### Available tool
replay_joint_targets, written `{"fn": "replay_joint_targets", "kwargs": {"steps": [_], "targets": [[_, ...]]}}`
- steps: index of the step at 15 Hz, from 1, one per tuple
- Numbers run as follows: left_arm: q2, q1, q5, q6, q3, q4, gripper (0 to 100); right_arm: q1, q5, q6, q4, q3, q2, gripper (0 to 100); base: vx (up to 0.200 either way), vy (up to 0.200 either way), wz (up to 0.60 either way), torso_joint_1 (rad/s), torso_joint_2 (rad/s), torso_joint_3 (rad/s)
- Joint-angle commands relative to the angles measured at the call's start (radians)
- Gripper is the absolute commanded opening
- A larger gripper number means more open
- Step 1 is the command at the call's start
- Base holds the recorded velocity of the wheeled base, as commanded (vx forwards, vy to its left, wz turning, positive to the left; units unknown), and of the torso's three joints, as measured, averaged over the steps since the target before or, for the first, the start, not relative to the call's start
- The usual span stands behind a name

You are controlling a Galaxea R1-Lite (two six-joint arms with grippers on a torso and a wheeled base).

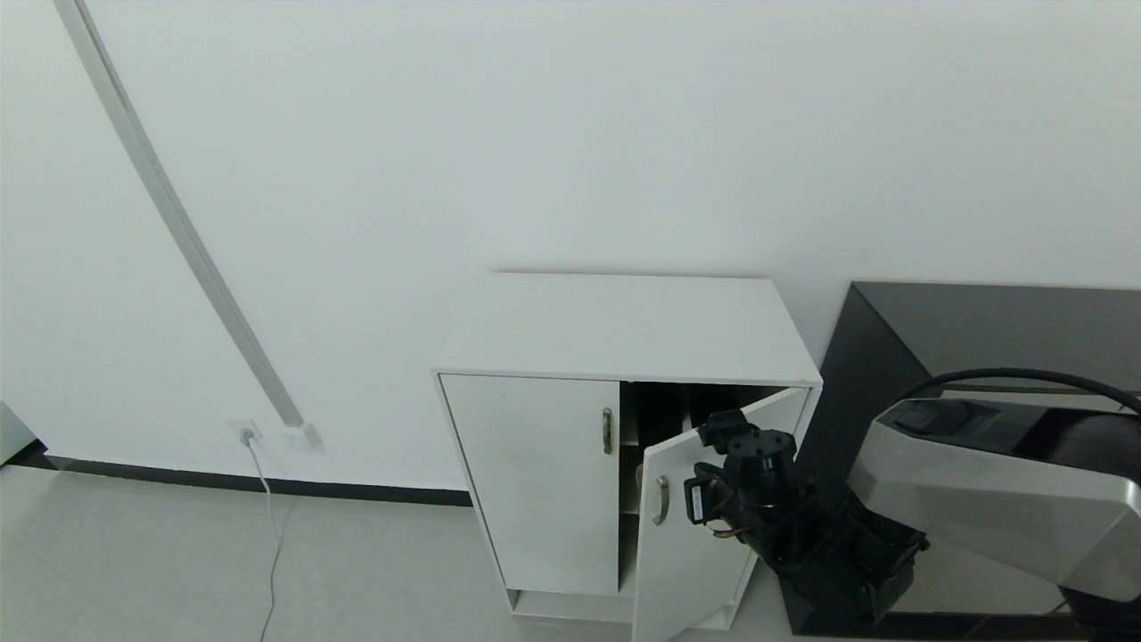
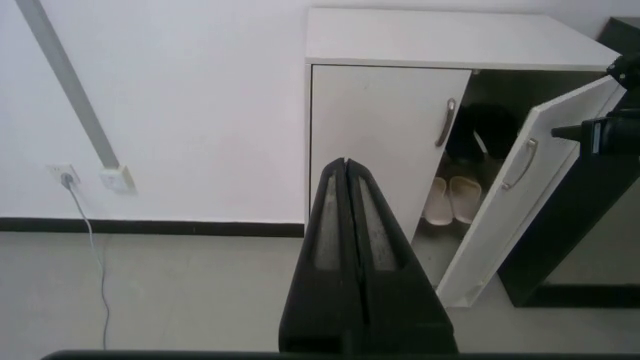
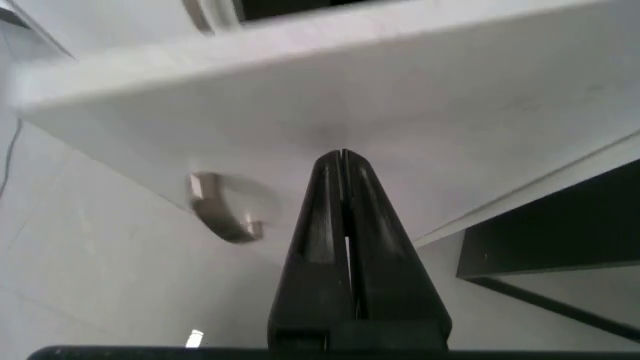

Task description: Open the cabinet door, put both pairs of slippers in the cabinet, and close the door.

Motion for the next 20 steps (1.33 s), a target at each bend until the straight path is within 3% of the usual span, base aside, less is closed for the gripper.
{"fn": "replay_joint_targets", "kwargs": {"steps": [1,11,20], "targets": [[0.001,0.0,0.001,-0.001,0.0,0.0,0,-0.016,0.0,0.0,0.021,-0.061,0.049,0,0.0,0.0,0.0,0.0,0.0,0.0],[0.001,0.0,0.001,-0.001,0.0,0.0,0,-0.044,-0.002,-0.035,0.166,-0.295,0.103,0,0.0,0.0,0.0,0.0,0.0,0.0],[0.001,0.0,0.001,-0.001,0.0,0.0,0,-0.069,-0.002,-0.037,0.216,-0.41,0.146,0,0.0,0.0,0.0,0.0,0.0,0.0]]}}
